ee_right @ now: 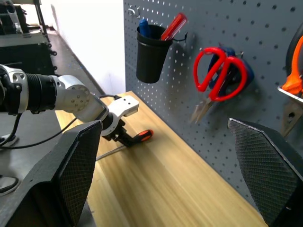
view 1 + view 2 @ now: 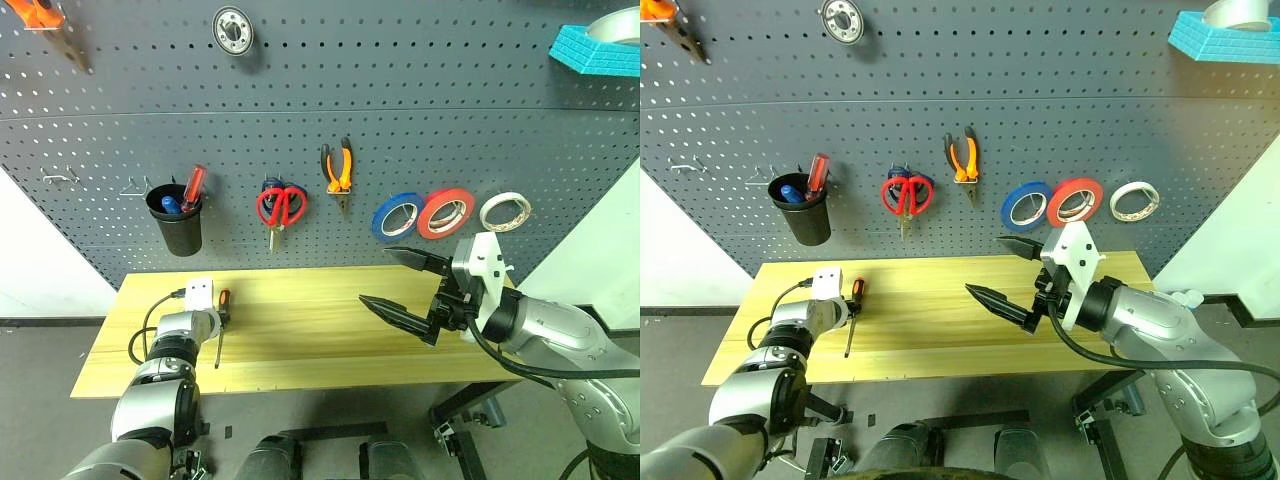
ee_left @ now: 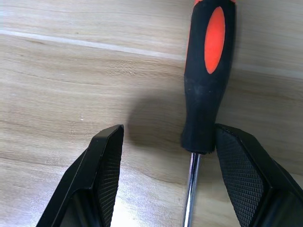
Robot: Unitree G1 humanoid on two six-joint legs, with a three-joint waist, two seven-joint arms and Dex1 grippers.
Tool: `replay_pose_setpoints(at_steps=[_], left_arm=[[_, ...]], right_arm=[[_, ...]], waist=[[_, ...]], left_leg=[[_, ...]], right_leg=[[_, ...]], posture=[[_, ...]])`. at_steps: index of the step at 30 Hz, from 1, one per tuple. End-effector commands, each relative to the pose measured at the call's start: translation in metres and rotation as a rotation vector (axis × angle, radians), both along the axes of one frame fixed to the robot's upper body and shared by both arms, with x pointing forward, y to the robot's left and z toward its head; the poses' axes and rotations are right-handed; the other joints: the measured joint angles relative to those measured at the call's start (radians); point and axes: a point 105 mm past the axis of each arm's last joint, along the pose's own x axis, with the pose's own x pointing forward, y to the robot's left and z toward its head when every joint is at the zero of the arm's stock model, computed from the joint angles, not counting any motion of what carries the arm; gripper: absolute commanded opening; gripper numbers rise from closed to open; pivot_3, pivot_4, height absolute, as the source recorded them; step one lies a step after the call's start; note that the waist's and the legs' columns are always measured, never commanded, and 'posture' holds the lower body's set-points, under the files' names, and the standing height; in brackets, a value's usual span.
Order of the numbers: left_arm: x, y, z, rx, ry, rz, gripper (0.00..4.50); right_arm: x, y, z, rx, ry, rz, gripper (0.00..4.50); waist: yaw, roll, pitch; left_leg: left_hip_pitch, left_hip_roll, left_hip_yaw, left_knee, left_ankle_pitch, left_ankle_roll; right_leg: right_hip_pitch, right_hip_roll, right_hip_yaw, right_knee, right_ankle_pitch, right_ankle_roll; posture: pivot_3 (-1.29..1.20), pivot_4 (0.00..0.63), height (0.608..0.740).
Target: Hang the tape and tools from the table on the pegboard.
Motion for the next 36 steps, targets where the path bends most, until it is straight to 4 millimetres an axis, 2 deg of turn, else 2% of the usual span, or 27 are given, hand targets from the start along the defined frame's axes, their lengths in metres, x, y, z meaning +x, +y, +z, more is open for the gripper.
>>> replay_pose_setpoints(at_steps=[1,5,17,20,26,36], left_arm=[[0.010,0.001,0.010,0.005,-0.048,-0.006,3.10],[0.015,-0.006,0.013,-0.004,-0.066,-0.030,3.10],[0.026,-0.025,0.018,-0.040,-0.097,-0.076,3.10],[0.023,-0.022,0.016,-0.034,-0.086,-0.061,2.49],[0.018,-0.019,0.011,-0.027,-0.067,-0.053,0.51],[0.017,-0.024,0.013,-0.027,-0.082,-0.091,0.50]], right_arm=[[-0.007,0.001,0.011,0.001,-0.044,0.009,4.50],[-0.009,0.001,0.011,0.001,-0.037,0.009,4.50],[-0.010,0.000,0.010,-0.007,-0.026,0.006,4.50],[-0.010,0.000,0.009,-0.007,-0.026,0.003,4.50],[-0.009,-0.001,0.009,-0.008,-0.026,0.000,4.50],[-0.004,0.000,0.009,-0.010,-0.033,0.002,4.50]], waist=[[0.000,0.000,0.001],[0.000,0.000,0.002],[-0.002,0.000,0.016],[-0.001,0.000,0.018],[0.001,0.001,0.019],[0.000,0.001,0.019]], left_leg=[[-0.002,0.000,0.000,0.000,0.000,0.000],[-0.012,0.000,0.000,0.001,0.002,0.003],[-0.014,0.000,0.001,0.001,0.002,0.003],[-0.014,0.000,0.001,0.001,0.002,0.003],[-0.014,0.000,0.001,0.001,0.002,0.003],[-0.014,0.000,0.001,0.001,0.002,0.003]], right_leg=[[-0.002,0.000,0.000,0.000,0.000,0.000],[-0.014,0.000,0.000,0.002,0.000,0.000],[-0.015,0.000,0.001,0.001,0.000,0.000],[-0.015,0.000,0.001,0.001,0.000,0.000],[-0.015,0.000,0.001,0.001,0.000,0.000],[-0.015,0.000,0.001,0.001,0.000,0.000]], posture=[[-0.21,0.114,0.681],[-0.21,0.122,0.681],[-0.22,0.126,0.681],[-0.22,0.127,0.681],[-0.22,0.129,0.681],[-0.20,0.112,0.681]])
